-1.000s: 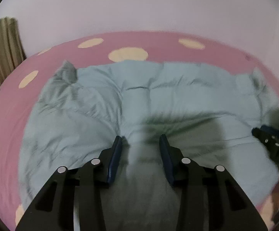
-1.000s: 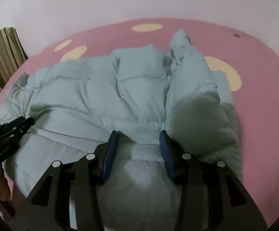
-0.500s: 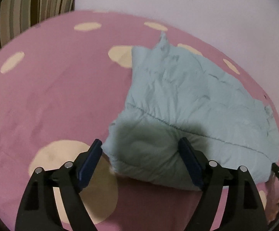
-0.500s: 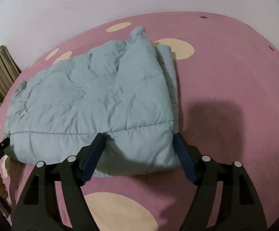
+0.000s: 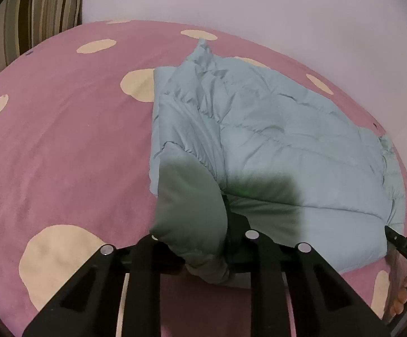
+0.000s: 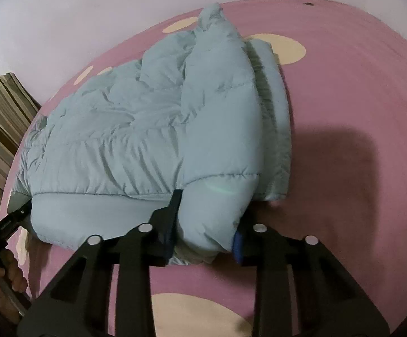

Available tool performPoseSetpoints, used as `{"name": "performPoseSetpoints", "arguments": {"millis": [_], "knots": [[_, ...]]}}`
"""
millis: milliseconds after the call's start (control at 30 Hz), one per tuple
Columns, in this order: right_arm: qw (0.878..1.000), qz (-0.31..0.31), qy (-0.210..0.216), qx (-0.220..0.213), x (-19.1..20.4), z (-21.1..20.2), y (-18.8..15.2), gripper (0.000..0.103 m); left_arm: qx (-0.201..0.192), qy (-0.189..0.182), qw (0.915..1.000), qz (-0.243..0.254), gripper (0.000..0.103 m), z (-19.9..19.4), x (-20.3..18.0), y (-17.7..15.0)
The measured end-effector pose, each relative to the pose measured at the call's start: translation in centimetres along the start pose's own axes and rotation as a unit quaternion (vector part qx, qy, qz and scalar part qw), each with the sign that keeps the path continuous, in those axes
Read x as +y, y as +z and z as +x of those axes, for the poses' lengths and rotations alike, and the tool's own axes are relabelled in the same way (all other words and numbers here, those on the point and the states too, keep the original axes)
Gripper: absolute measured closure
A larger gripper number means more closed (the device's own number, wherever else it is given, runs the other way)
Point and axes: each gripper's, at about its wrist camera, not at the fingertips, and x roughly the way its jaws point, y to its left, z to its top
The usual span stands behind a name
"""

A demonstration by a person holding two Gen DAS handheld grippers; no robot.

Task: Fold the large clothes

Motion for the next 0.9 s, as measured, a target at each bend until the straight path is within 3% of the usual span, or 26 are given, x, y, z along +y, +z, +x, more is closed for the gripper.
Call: {"name": "performPoseSetpoints", "arguments": {"millis": [433,900], "knots": [[1.000,-0.009,-0.014,-0.020,1.0,-0.3,-0.2,0.085,-0.015,0.016,0.9997,0.007,0.088,-0.9,-0.4,0.1],[1.000,-0.021,0.010,-0.017,1.5,-1.5,-1.0,0.087,-0.027,0.016,0.9995,-0.008,0.090,-5.1,1.9,-1.1]]}}
